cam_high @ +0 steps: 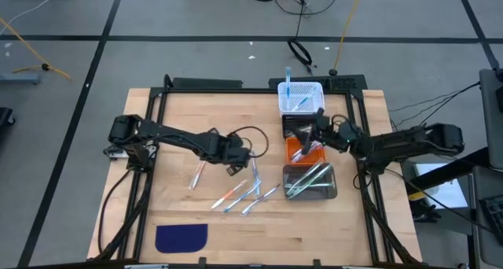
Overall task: Pick & Place Toothbrushes
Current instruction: Put the orange toothbrush into the black bin
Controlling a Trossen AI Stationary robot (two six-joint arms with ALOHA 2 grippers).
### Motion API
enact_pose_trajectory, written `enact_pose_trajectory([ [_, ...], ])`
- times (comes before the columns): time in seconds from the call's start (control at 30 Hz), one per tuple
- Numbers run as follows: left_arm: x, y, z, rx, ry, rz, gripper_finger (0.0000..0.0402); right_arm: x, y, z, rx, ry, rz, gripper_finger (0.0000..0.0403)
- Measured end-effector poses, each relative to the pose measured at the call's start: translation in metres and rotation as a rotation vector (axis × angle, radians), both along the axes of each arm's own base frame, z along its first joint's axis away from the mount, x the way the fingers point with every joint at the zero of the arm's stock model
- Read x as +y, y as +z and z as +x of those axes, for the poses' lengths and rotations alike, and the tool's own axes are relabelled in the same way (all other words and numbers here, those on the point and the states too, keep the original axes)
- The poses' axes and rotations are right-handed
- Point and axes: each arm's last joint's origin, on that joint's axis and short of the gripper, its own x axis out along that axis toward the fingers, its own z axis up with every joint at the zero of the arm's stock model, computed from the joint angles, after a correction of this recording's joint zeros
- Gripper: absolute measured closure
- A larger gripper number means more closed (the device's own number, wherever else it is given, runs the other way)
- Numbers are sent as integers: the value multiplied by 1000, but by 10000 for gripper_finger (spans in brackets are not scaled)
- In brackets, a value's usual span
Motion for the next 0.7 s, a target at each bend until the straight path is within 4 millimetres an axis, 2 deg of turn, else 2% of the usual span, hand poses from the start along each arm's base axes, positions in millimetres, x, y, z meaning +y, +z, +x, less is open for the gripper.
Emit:
enact_pose_trajectory([
  [0.2, 8, -18, -45, -32, 183, -120, 314, 27, -1, 4, 19, 125, -40, 188],
  [0.37, 10, -35, -75, -91, 306, -286, 314, 40, -1, 5, 23, 183, -51, 188],
  [0.5, 8, -42, -88, -92, 356, -332, 314, 47, -1, 5, 26, 213, -65, 188],
  [0.7, 6, -46, -91, -75, 361, -364, 314, 50, 0, 5, 21, 224, -77, 188],
])
